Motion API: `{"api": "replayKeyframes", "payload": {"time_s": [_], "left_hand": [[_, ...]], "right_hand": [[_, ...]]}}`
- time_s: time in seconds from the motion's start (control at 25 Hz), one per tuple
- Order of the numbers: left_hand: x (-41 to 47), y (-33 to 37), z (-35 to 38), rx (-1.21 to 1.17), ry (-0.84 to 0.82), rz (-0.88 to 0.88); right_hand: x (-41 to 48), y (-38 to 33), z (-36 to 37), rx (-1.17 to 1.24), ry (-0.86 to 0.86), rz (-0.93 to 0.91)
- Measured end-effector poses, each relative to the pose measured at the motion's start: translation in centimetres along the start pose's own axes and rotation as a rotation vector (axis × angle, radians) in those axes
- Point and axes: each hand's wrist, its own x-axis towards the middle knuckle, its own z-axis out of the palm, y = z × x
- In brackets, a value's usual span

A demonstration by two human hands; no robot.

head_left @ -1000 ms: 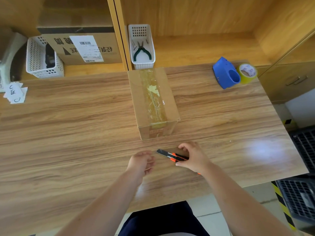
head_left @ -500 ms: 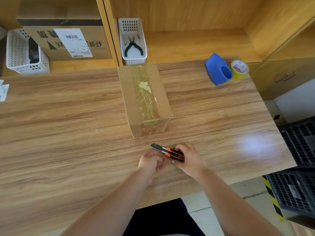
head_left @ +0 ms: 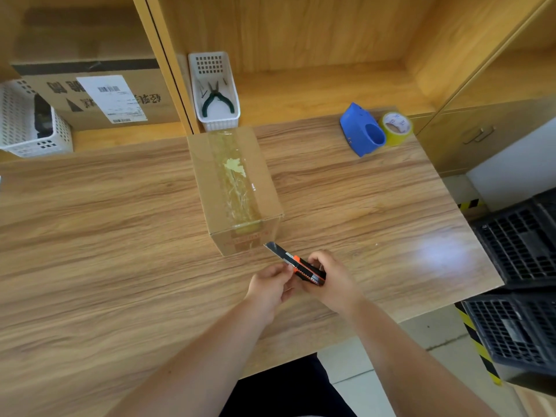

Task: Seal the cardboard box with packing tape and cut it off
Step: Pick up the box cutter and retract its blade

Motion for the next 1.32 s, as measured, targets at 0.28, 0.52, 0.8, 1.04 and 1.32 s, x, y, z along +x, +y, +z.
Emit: {"api": "replayKeyframes", "payload": {"time_s": [0.28, 0.52, 0.8, 1.04, 1.32], "left_hand": [[-1.4, 2.9, 4.0, 0.001, -0.144, 0.091], [-2.3, 5.6, 5.8, 0.051, -0.142, 0.174], [-3.6, 7.9, 8.5, 0.051, -0.108, 0.295], [-3.1, 9.3, 9.2, 0.068, -0.030, 0.343], [-2.7, 11.3, 10.8, 0.035, -0.037, 0.373]], "right_hand": [[-0.2, -1.8, -3.2, 0.636, 0.065, 0.259], [-0.4, -3.6, -6.3, 0.815, -0.121, 0.393], [1.4, -5.7, -7.3, 0.798, 0.055, 0.406], [3.3, -6.9, -8.6, 0.756, 0.058, 0.378], [5.4, -7.3, -10.3, 0.699, 0.038, 0.333]]}}
